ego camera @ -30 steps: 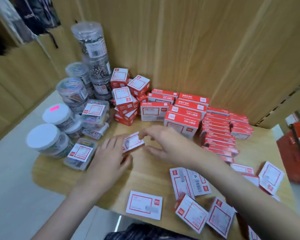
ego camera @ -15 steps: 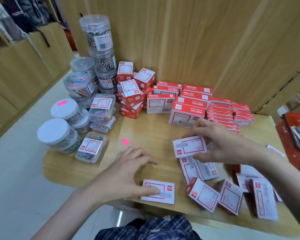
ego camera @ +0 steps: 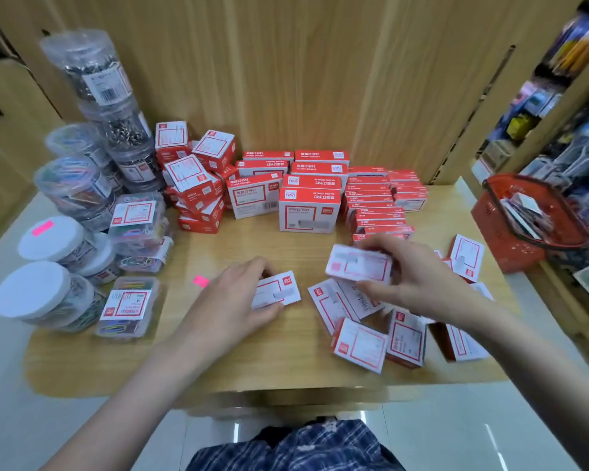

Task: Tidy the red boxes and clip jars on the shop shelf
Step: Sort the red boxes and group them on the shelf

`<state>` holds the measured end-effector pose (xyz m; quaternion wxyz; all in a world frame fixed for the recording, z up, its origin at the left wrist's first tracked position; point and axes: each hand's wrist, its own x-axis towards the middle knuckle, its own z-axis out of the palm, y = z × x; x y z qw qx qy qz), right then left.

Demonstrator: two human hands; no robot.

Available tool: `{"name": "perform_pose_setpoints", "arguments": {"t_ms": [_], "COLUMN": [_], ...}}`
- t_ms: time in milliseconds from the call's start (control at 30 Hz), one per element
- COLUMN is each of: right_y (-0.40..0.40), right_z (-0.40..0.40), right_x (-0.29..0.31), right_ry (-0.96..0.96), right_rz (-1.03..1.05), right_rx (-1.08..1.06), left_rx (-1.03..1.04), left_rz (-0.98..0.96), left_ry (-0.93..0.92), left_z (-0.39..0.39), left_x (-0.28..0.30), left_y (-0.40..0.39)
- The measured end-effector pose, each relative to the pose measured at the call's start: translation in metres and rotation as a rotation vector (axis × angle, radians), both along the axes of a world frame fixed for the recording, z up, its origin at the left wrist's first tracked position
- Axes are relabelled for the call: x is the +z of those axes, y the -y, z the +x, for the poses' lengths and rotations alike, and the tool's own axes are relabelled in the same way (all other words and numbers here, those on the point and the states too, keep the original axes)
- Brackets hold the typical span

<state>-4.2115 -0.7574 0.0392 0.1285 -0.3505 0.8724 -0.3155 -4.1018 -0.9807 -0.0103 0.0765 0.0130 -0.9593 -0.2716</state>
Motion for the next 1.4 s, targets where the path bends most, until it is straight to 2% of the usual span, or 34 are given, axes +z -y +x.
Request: {"name": "perform_pose_setpoints", "arguments": {"t_ms": [67, 167, 233, 333, 400, 567, 633, 700, 767, 900, 967, 1067, 1133, 1200, 1267, 1333, 1400], "right_y": [-0.001, 0.001, 0.002, -0.001, -0.006, -0.019, -0.022, -0.025, -0.024, -0.004, 0.011, 0.020, 0.018, 0.012, 0.002, -0.012, -0.026], "right_z": [-0.002, 0.000, 0.000, -0.006, -0.011, -0.027, -0.037, -0.051, -0.064, -0.086, -0.094, -0.103, -0.106, -0.105, -0.097, -0.080, -0.054], "right_x": [0.003, 0.008, 0.008, 0.009, 0.012, 0.018, 0.018, 0.017, 0.016, 0.007, -0.001, -0.010, -0.012, -0.008, 0.001, 0.017, 0.026], "right_ry": [0.168, 0.407, 0.388, 0.206, 0.142, 0.189, 0.248, 0.229, 0.200, 0.403, 0.316, -0.080, -0.247, -0.265, -0.313, -0.327, -0.222], "right_rz": [-0.191, -0.430, -0.447, -0.431, -0.445, -0.438, -0.429, -0.516, -0.609, -0.614, -0.445, -0.106, -0.026, -0.054, -0.151, -0.114, 0.024], "right_rx": [-0.094, -0.016, 0.085, 0.106, 0.063, 0.049, -0.024, -0.187, -0.355, -0.470, -0.467, -0.389, -0.349, -0.336, -0.216, 0.042, 0.317], "left_rx": [0.078, 0.137, 0.059, -0.067, -0.109, -0.138, -0.064, 0.015, 0.011, -0.127, -0.202, -0.264, -0.273, -0.291, -0.329, -0.351, -0.347], "left_rz": [0.087, 0.417, 0.630, 0.798, 0.851, 0.881, 0.833, 0.606, 0.357, 0.233, 0.189, 0.164, 0.191, 0.159, 0.064, 0.009, 0.012], "left_ry": [-0.031, -0.044, -0.021, 0.007, 0.026, 0.039, -0.053, -0.203, -0.286, -0.235, -0.137, 0.016, 0.104, 0.204, 0.231, 0.223, 0.222], "left_z": [-0.002, -0.016, -0.029, -0.043, -0.050, -0.069, -0.078, -0.083, -0.081, -0.067, -0.062, -0.053, -0.048, -0.046, -0.047, -0.046, -0.047], "left_x": [0.004, 0.016, 0.027, 0.040, 0.046, 0.053, 0.052, 0.048, 0.044, 0.030, 0.021, 0.009, 0.006, 0.004, -0.002, -0.006, -0.008], "left_y": [-0.004, -0.009, -0.015, -0.030, -0.038, -0.053, -0.057, -0.057, -0.054, -0.044, -0.040, -0.037, -0.034, -0.033, -0.034, -0.035, -0.034]}}
